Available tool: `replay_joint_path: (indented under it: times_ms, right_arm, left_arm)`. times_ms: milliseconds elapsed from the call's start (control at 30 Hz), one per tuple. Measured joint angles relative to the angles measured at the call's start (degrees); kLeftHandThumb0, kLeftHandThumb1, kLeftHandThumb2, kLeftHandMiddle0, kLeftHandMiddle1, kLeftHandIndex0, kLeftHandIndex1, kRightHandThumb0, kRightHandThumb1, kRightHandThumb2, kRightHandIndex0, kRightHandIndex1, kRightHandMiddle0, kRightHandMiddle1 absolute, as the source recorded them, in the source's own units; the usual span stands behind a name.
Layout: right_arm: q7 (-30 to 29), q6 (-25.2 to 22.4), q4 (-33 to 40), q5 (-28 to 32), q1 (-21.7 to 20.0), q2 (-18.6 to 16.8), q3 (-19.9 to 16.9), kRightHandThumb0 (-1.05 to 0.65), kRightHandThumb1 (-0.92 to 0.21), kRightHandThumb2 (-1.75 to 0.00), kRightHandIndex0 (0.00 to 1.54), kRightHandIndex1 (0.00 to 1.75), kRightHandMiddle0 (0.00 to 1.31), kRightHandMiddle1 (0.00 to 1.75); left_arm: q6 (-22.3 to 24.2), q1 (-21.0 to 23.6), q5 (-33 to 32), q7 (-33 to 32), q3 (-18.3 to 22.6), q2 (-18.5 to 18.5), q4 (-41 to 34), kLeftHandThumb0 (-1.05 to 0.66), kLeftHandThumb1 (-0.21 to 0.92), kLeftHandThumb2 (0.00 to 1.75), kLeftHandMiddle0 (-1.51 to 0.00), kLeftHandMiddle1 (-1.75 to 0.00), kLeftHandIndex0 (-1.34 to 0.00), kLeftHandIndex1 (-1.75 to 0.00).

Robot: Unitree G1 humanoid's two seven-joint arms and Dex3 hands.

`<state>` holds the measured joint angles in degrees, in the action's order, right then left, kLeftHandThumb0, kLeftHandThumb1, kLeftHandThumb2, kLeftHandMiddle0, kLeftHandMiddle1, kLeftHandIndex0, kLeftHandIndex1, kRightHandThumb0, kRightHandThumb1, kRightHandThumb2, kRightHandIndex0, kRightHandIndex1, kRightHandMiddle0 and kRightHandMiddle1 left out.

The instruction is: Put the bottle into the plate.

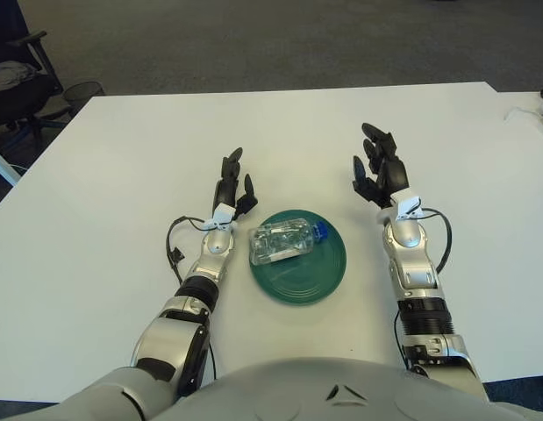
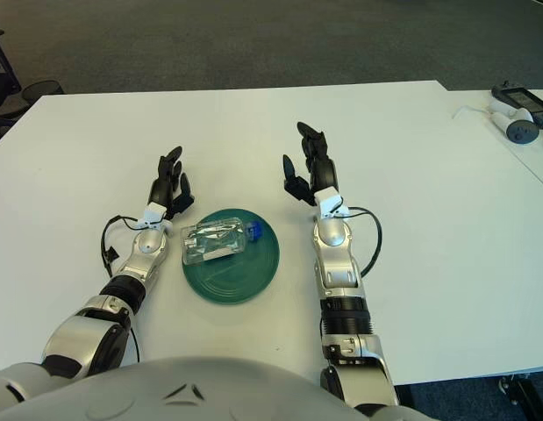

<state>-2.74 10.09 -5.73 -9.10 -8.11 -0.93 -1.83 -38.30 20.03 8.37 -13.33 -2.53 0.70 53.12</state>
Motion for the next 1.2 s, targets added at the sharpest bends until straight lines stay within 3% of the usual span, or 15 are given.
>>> replay_joint_path:
  times_ms: [467, 800, 1000, 1200]
  right_arm:
    - [0.55, 1.57, -4.87, 1.87, 1.19, -0.1, 1.05, -0.75, -0.92, -0.83, 0.23, 0.03, 0.0, 0.55]
    - [0.66, 12.53, -20.42, 3.27, 0.11, 0.24, 0.31, -0.74, -0.92, -0.79, 0.24, 0.03, 0.0, 0.58]
    - [-1.08, 21.07, -30.69, 3.46, -4.46, 0.68, -0.84, -0.73, -0.92, -0.79, 0.24, 0.03, 0.0, 0.57]
    - [-3.75, 24.58, -37.47, 3.47, -7.62, 0.94, -1.43, -0.69, -0.92, -0.79, 0.23, 0.02, 0.0, 0.54]
  left_arm:
    - [0.73, -0.85, 0.01, 0.02, 0.0, 0.12, -1.43, -0.84, 0.92, 0.97, -0.27, -0.01, 0.0, -0.6]
    - [0.83, -1.08, 0.0, 0.02, 0.06, 0.16, -1.67, -0.82, 0.92, 0.97, -0.29, -0.02, 0.0, -0.62]
    - [1.07, -1.3, -0.01, 0.04, 0.07, 0.19, -1.85, -0.81, 0.92, 0.98, -0.3, -0.02, 0.0, -0.63]
    - [1.18, -1.4, -0.02, 0.12, 0.09, 0.22, -1.97, -0.8, 0.92, 0.98, -0.31, -0.03, 0.0, -0.64]
